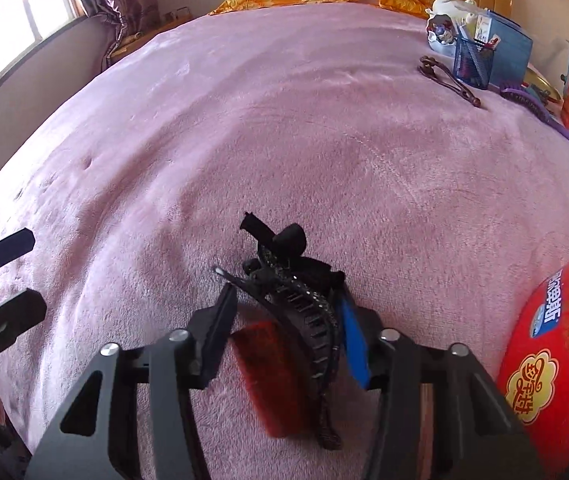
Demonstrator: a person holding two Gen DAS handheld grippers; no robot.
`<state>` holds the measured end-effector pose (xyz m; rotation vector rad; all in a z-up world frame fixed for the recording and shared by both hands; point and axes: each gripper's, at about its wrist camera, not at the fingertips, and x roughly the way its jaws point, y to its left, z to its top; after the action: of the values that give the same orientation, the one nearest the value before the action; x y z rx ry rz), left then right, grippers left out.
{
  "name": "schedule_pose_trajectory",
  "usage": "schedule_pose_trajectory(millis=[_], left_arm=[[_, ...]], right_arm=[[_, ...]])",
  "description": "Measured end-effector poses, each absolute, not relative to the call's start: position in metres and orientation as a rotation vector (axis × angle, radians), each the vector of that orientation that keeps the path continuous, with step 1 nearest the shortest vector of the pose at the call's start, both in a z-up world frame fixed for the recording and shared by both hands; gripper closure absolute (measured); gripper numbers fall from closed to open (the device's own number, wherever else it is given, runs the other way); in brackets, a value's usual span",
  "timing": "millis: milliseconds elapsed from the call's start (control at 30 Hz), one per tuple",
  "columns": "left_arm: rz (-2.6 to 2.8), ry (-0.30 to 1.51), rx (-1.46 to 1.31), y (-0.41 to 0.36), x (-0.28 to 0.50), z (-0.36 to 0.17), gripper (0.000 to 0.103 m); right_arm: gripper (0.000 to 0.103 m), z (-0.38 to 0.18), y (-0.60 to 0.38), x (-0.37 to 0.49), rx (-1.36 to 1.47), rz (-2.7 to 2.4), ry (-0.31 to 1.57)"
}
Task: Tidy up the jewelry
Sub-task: 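Reach the right gripper to the black comb hair clip and grasp it, then lift the black comb clip and carry it toward the red tin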
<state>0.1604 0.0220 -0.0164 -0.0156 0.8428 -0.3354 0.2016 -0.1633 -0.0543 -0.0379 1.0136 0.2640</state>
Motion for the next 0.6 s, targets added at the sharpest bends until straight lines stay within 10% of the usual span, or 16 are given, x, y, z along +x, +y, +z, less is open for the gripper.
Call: schedule_pose_trajectory(millis=[600], left_arm=[[-0.455, 0.760, 0.108, -0.065, 0.150, 0.027, 0.021]], right_arm=[[0.078, 0.044, -0.241, 0.127, 0.053, 0.224, 0.753]])
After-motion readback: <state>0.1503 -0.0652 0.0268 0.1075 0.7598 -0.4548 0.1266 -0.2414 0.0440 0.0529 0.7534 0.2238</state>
